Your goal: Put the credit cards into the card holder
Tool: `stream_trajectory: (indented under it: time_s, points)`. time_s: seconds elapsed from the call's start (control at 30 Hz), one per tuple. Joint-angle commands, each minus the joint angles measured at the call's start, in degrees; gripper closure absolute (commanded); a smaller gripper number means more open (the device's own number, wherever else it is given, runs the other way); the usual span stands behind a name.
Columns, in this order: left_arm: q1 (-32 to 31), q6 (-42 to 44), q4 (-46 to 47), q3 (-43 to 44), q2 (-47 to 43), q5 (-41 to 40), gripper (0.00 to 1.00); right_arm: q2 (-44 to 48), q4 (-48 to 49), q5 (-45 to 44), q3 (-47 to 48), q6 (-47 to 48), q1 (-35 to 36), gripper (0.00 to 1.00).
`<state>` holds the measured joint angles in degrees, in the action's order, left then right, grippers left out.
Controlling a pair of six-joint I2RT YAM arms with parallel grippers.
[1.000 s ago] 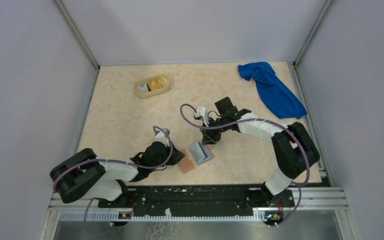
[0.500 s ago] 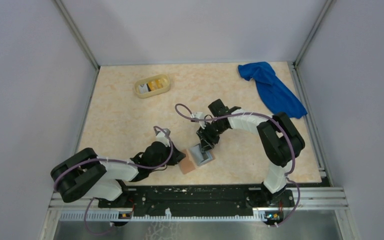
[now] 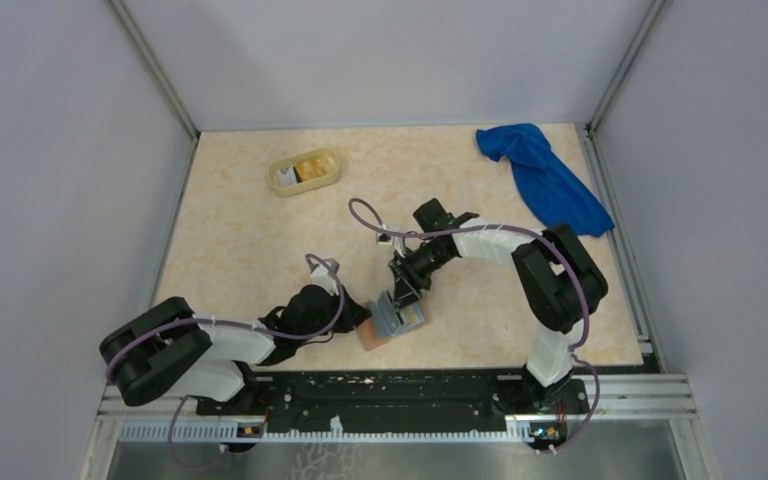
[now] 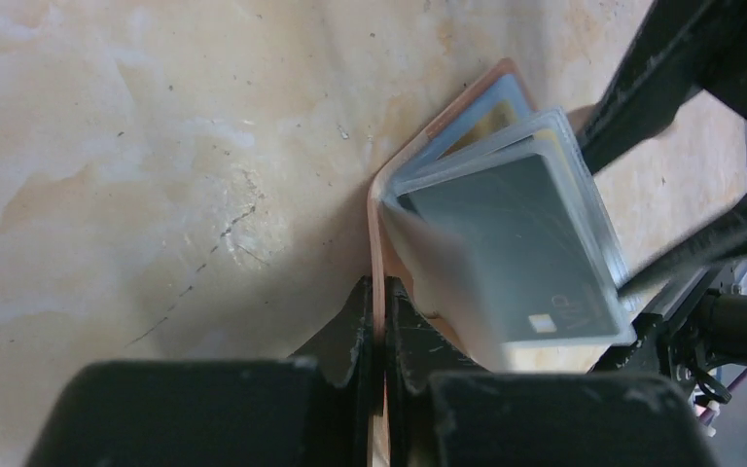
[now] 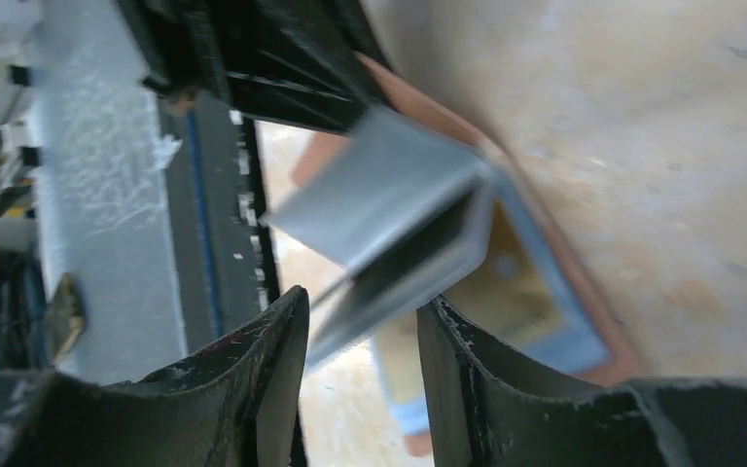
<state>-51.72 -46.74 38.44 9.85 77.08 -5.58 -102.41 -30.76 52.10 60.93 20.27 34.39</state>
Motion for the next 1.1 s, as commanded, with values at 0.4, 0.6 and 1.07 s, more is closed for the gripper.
stream_trajectory:
  time_s: [0.4, 0.6, 1.07]
  points:
    - [0.0, -2.4, 6.3, -2.1, -0.6, 1.0, 0.76, -0.7, 5.4, 6.7, 1.0, -5.7, 4.5, 0.52]
    - [0.0, -2.9, 2.9, -4.8, -8.3, -2.3, 0.51, 1.6, 4.8, 2.6, 1.0, -3.9, 3.0, 0.58]
    - [0.0, 0.0, -11.2, -2.9, -23.9, -2.6, 0.53, 4.1, -1.3, -24.6, 3.4, 3.2, 2.8, 0.64]
